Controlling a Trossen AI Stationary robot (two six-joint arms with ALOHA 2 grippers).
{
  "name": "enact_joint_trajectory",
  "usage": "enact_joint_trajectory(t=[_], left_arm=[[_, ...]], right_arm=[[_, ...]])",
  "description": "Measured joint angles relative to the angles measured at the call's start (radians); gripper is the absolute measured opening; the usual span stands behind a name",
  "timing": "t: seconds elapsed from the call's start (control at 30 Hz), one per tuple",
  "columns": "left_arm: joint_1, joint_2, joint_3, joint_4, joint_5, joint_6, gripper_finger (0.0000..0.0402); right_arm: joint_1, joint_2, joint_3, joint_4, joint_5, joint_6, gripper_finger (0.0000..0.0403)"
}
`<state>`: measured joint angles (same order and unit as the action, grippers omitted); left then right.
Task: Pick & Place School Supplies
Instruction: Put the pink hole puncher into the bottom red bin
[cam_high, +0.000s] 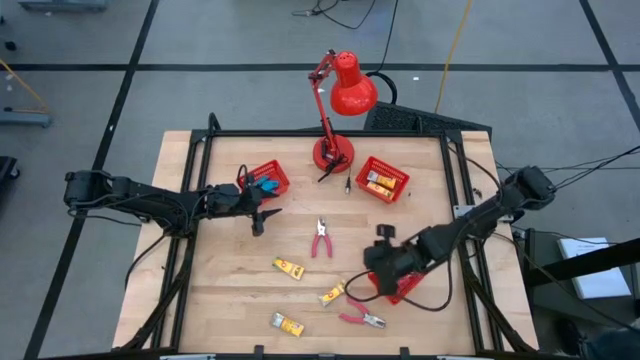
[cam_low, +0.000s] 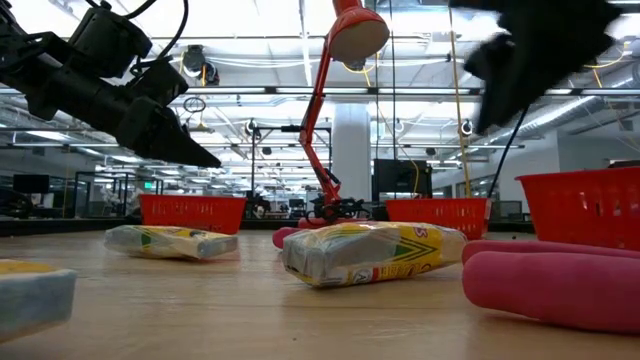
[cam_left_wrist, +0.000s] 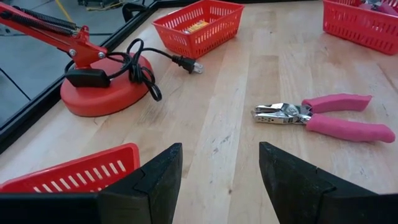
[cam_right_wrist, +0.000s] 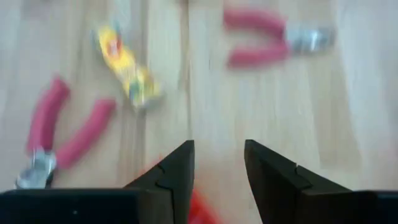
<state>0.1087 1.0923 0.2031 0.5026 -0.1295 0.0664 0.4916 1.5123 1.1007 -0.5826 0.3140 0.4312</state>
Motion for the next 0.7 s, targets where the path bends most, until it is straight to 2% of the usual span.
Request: enact_joint_trajectory(t=[0.17,0.3,0.53,0.7], left_arm=[[0.0,0.0,0.0,0.016,0.012,-0.008,0.0214],[0.0,0.0,0.0,0.034,0.065,-0.017,0.0214],[-0.002,0.0,0.0,0.048,0.119,-0.013,0.0214],[-0.002,0.0,0.0,0.05,0.157,0.005,0.0214]], right_arm=[[-0.088,-0.004,0.0,0.244,-0.053,-0.145,0.0135],[-0.182,0.034,0.001,0.374,-0.203,-0.116,0.0149],[-0.292,0.166,-0.001,0.55,-0.391,-0.049,0.0232],[-0.349,0.255,0.0,0.609,-0.423,0.005,0.0276]])
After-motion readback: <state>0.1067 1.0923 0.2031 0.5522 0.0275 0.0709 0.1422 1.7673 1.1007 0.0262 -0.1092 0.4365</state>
